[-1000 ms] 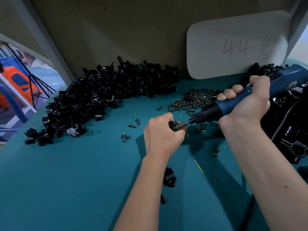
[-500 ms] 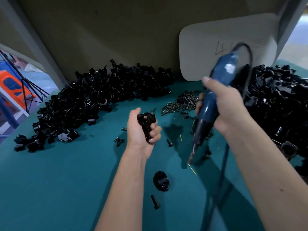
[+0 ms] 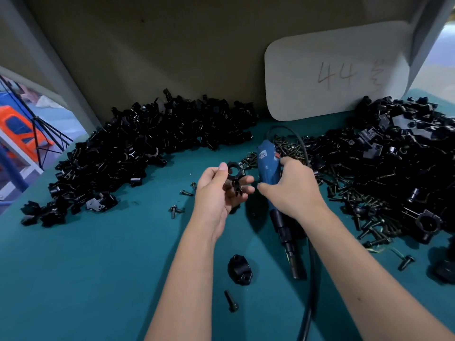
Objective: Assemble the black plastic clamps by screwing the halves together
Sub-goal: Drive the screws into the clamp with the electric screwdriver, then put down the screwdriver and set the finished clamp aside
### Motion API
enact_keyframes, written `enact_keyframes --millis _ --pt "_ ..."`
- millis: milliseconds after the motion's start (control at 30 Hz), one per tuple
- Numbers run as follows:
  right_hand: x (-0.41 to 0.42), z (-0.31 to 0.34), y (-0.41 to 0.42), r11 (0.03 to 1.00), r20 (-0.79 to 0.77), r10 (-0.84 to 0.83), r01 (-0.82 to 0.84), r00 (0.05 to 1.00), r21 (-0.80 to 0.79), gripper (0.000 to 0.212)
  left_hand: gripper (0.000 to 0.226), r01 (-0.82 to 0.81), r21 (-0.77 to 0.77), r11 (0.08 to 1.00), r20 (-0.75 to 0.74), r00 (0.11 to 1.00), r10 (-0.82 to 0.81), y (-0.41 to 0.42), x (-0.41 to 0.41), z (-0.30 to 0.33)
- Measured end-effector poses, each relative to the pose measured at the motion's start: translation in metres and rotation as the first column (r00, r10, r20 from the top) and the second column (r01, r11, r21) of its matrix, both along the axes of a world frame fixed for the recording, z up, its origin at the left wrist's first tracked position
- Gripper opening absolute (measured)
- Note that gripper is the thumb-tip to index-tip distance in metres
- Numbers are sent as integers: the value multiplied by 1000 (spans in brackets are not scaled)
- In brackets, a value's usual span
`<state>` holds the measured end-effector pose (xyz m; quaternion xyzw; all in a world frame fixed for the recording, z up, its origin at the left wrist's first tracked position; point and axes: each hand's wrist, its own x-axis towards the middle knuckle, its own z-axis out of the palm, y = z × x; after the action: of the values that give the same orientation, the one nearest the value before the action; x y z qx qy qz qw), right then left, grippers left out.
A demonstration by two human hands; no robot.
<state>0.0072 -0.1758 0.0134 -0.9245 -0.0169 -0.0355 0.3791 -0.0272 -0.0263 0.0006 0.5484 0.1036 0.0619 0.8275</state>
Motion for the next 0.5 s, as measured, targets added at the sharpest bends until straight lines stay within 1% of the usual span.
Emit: enact_keyframes --millis 100,200,233,267,300,333,367,400,433,500 --pt "3 -2 -1 997 9 -4 5 1000 -79 47 19 26 79 996 77 997 -32 -1 -1 -2" --pt "3 -4 -2 994 24 -33 35 999 -106 48 16 39 107 993 125 991 -52 -4 -2 -2" --pt "2 -4 -2 994 58 -47 52 997 -95 50 16 43 109 993 136 989 -58 -4 -2 -1" --pt "0 -1 -3 996 123 -51 59 991 -68 49 16 49 110 993 145 987 -65 -5 -2 -1" --pt "-1 2 -3 999 202 -28 33 979 -24 44 17 53 115 992 153 986 -70 -5 -2 -1" --pt "-2 6 -2 999 259 31 -35 965 9 41 18 55 123 991 159 984 -74 -6 -2 0" --pt "-3 9 0 992 282 118 -125 952 5 42 20 50 134 990 163 984 -72 -7 -1 0" --pt "-5 11 3 978 275 206 -205 939 -33 49 23 38 145 989 165 984 -62 -8 -1 -1" --pt "-7 11 6 965 251 260 -247 932 -83 54 28 24 158 987 162 986 -50 -9 0 -2" --pt "-8 9 9 960 224 268 -241 937 -140 54 42 -4 199 980 153 988 -27 -11 -1 -4"
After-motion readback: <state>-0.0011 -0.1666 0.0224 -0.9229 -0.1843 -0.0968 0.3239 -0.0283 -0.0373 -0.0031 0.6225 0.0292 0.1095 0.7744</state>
